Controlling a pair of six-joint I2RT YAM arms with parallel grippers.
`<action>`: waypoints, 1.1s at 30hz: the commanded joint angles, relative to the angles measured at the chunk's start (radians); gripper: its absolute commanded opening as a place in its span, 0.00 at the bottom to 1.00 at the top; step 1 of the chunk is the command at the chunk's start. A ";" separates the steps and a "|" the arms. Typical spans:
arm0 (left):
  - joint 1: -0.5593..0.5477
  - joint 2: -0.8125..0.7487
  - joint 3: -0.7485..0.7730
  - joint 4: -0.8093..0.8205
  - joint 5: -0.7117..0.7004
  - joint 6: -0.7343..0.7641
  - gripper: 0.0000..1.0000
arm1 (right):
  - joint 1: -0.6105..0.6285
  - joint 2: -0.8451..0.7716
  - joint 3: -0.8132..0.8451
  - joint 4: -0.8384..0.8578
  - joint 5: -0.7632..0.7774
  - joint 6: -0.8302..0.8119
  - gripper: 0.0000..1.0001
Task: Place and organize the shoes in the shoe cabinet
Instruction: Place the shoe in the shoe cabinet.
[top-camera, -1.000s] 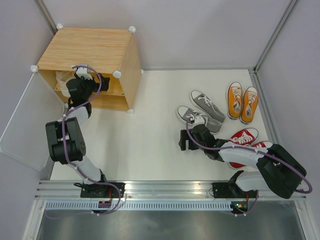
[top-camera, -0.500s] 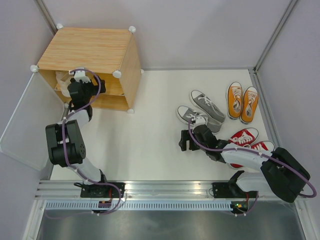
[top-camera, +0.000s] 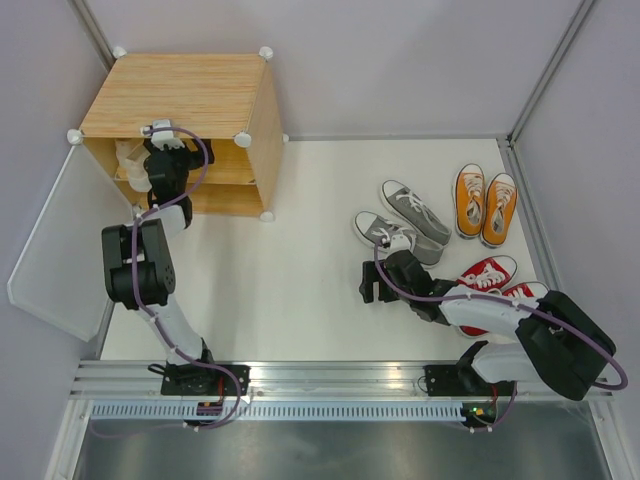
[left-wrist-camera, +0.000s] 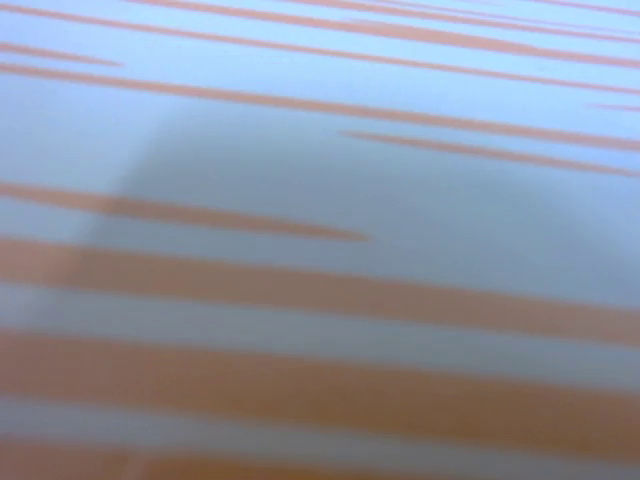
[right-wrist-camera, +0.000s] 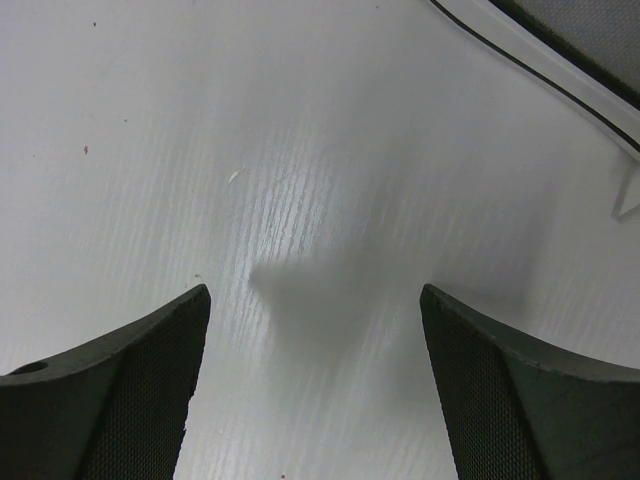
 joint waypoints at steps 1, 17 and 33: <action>-0.022 0.075 0.033 -0.100 -0.035 -0.047 0.98 | 0.000 0.022 0.027 0.000 0.027 -0.011 0.89; -0.032 -0.227 -0.125 -0.209 0.212 -0.065 0.96 | 0.003 -0.021 0.006 0.007 -0.002 -0.003 0.89; -0.032 -0.753 -0.356 -0.597 -0.268 -0.013 0.92 | 0.009 -0.135 -0.026 0.003 -0.018 0.014 0.89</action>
